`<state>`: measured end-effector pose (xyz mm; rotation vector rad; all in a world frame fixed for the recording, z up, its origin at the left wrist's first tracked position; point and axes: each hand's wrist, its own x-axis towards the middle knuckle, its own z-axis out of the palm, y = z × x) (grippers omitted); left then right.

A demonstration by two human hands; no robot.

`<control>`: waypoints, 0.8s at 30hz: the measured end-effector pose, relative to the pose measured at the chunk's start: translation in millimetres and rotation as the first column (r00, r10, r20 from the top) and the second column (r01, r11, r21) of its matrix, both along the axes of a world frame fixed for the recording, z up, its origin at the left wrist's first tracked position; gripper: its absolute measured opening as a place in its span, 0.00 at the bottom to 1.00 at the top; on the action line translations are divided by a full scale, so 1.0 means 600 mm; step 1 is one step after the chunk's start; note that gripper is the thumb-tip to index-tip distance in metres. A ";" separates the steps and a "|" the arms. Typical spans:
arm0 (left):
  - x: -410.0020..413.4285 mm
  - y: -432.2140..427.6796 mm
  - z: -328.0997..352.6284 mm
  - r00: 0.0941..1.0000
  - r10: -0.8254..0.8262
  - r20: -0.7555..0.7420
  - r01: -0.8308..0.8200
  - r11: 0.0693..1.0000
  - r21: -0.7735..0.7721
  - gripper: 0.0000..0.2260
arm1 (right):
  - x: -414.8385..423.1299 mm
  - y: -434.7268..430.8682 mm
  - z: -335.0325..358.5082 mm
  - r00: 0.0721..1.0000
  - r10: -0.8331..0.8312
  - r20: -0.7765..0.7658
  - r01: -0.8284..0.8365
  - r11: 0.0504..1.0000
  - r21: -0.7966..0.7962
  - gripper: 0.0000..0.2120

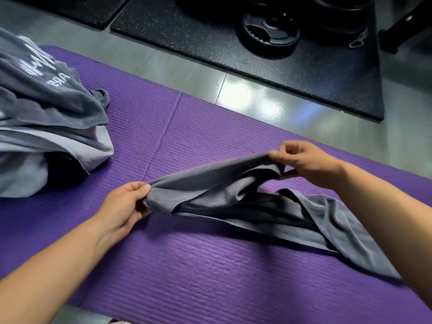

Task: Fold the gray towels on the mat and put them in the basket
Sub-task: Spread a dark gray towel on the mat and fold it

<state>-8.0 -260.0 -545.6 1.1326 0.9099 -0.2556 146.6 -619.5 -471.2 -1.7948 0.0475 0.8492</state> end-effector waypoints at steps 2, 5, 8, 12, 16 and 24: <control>-0.007 0.000 0.000 1.000 -0.024 -0.002 0.024 1.000 -0.011 0.06 | 0.010 0.020 0.014 0.990 -0.103 0.098 0.104 0.995 -0.005 0.15; -0.024 0.002 0.005 0.996 -0.092 -0.011 0.092 0.996 0.021 0.07 | 0.043 0.038 0.020 0.819 0.105 0.565 0.204 0.866 -0.457 0.17; -0.061 0.001 0.003 0.966 -0.246 -0.073 0.256 0.951 0.175 0.07 | 0.078 0.081 0.011 0.702 0.145 0.697 0.372 0.760 -0.533 0.13; -0.111 0.015 -0.009 0.958 -0.245 -0.150 0.280 0.916 0.289 0.05 | 0.092 0.156 -0.049 0.919 -0.176 0.352 0.277 0.925 -0.260 0.12; -0.116 0.025 -0.006 0.954 -0.253 -0.162 0.287 0.928 0.239 0.00 | 0.070 0.168 -0.119 0.955 -0.013 0.296 0.177 0.827 -0.534 0.17; -0.090 0.034 -0.005 0.869 -0.473 -0.142 0.491 0.861 0.133 0.08 | 0.068 0.182 -0.139 0.941 -0.199 0.273 0.295 0.876 -0.380 0.08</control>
